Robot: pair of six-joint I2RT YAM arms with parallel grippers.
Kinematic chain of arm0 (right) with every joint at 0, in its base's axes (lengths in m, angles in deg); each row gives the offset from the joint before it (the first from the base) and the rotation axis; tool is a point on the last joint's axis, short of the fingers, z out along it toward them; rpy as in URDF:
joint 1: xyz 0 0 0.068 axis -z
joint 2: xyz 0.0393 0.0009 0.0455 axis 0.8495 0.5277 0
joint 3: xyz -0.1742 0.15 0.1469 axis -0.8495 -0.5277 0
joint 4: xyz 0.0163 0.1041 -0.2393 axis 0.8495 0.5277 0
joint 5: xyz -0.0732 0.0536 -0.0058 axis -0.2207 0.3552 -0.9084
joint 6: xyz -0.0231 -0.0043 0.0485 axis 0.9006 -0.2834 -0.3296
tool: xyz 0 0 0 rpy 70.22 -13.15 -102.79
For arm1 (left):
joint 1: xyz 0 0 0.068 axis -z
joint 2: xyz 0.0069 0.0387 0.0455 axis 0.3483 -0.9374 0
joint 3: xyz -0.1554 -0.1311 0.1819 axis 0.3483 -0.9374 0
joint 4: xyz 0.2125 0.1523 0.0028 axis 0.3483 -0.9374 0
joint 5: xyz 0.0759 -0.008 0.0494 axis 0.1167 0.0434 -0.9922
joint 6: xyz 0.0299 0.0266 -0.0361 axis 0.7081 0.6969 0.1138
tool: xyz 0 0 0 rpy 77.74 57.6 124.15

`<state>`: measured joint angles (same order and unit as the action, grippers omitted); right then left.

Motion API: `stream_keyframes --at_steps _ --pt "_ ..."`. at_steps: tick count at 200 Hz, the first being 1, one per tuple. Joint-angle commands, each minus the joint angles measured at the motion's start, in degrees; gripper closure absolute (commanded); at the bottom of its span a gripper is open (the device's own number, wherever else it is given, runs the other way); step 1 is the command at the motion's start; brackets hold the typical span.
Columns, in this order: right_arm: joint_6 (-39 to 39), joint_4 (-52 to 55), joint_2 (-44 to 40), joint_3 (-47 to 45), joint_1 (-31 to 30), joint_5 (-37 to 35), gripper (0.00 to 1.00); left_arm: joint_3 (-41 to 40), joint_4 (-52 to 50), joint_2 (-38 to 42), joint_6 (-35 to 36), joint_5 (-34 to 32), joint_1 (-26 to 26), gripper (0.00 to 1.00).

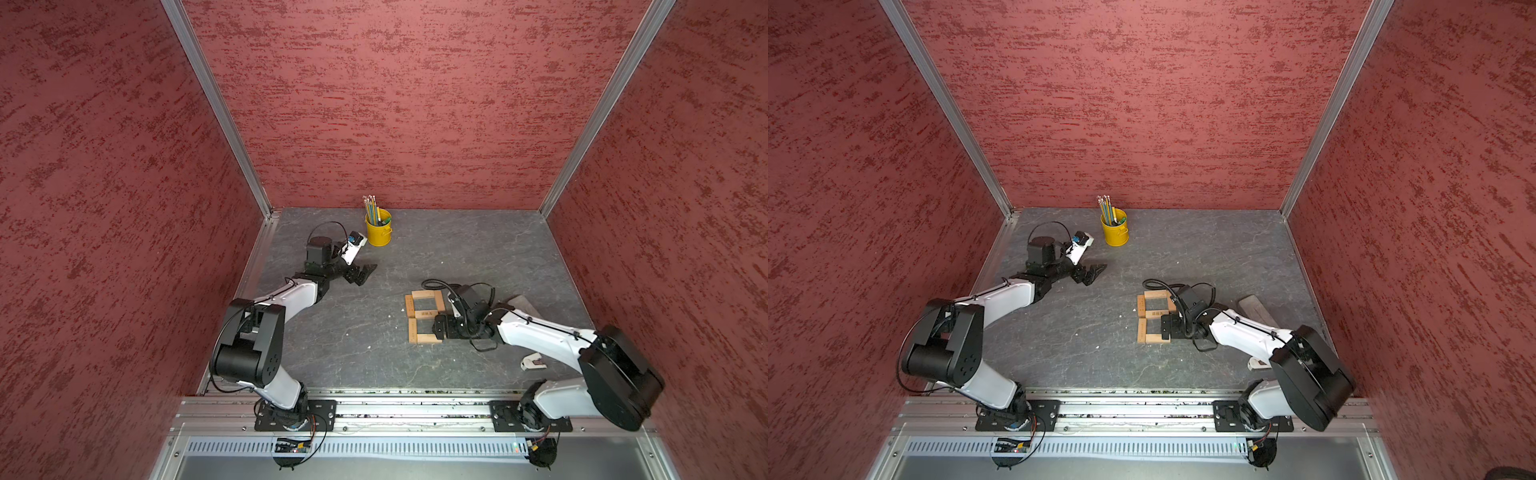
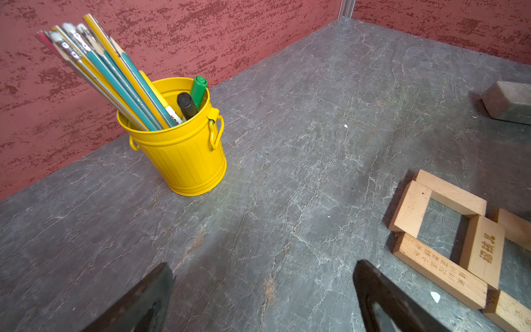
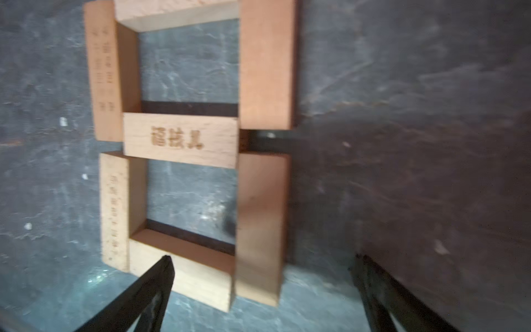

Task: Assemble the number 8 with building blocks
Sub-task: Assemble the building block at the center of the board, then reset both arms

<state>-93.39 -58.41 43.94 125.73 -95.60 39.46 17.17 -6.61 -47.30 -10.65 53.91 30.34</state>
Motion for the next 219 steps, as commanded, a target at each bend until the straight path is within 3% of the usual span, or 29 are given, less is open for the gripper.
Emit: stream_keyframes --at_steps 1,15,26,49,61,75,87,94,106,121,139,152,160,170,178,186,197,219 --pt "-1.7 2.2 -7.8 1.2 0.3 -12.6 0.01 0.5 -1.2 1.2 2.1 4.0 0.3 0.01" --pt "1.3 -1.6 -13.7 3.1 0.3 -20.0 0.01 2.8 -7.0 0.8 5.1 9.8 0.3 0.0" --pt "8.6 -8.6 -17.4 3.5 0.3 -26.8 0.01 6.8 -13.9 -0.6 7.1 13.7 0.3 0.0" --pt "26.5 -38.7 -23.2 -3.4 1.5 -42.0 0.01 16.3 -24.8 -6.7 4.3 21.7 0.3 0.01" --pt "32.0 -53.5 -23.7 -8.0 4.9 -42.8 0.01 20.6 -23.3 -10.6 -6.4 20.6 0.3 0.01" --pt "33.0 -61.6 -22.1 -11.8 9.2 -42.7 0.01 25.5 -25.1 -14.4 -17.3 20.3 0.8 0.01" --pt "33.6 -65.0 -19.4 -15.6 12.3 -41.8 0.01 27.1 -29.0 -16.0 -15.6 26.0 2.2 0.01" --pt "33.2 -67.1 -17.8 -18.1 13.7 -41.6 0.01 26.6 -30.9 -16.2 -13.6 25.9 3.7 0.01" --pt "31.6 -69.9 -16.3 -22.0 16.5 -38.3 0.01 25.4 -35.7 -15.7 -9.3 18.6 6.7 0.01" --pt "27.9 -65.0 -19.4 -22.3 19.2 -35.4 0.01 20.6 -34.5 -12.4 -8.4 7.3 9.7 0.01" --pt "30.6 -63.4 -23.6 -24.5 23.5 -30.4 0.01 13.5 -28.0 -5.6 -9.2 3.9 11.3 0.01" --pt "27.4 -57.6 -22.9 -22.8 26.1 -35.4 0.01 9.6 -24.1 -0.8 -10.9 -4.4 12.6 0.01" --pt "24.2 -54.0 -20.9 -21.1 28.8 -36.2 0.01 7.3 -21.2 2.5 -13.2 -16.7 13.7 0.01" --pt "18.5 -51.4 -17.3 -20.4 31.3 -38.1 0.01 3.6 -15.5 6.3 -16.9 -36.5 14.5 0.01" --pt "15.9 -54.1 -14.5 -22.0 31.9 -38.3 0.01 0.3 -10.4 8.8 -19.4 -50.4 14.3 0.01" --pt "17.9 -59.5 -12.3 -23.2 31.9 -36.0 0.01 -2.5 -6.0 10.6 -21.7 -59.8 13.2 0.01" --pt "19.2 -64.7 -11.3 -24.2 31.8 -34.2 0.01 -6.9 0.5 11.7 -23.0 -63.6 10.2 0.01" --pt "23.4 -85.2 -10.5 -31.2 31.8 -28.0 0.01 -9.6 3.7 9.3 -23.6 -61.6 4.3 0.01"
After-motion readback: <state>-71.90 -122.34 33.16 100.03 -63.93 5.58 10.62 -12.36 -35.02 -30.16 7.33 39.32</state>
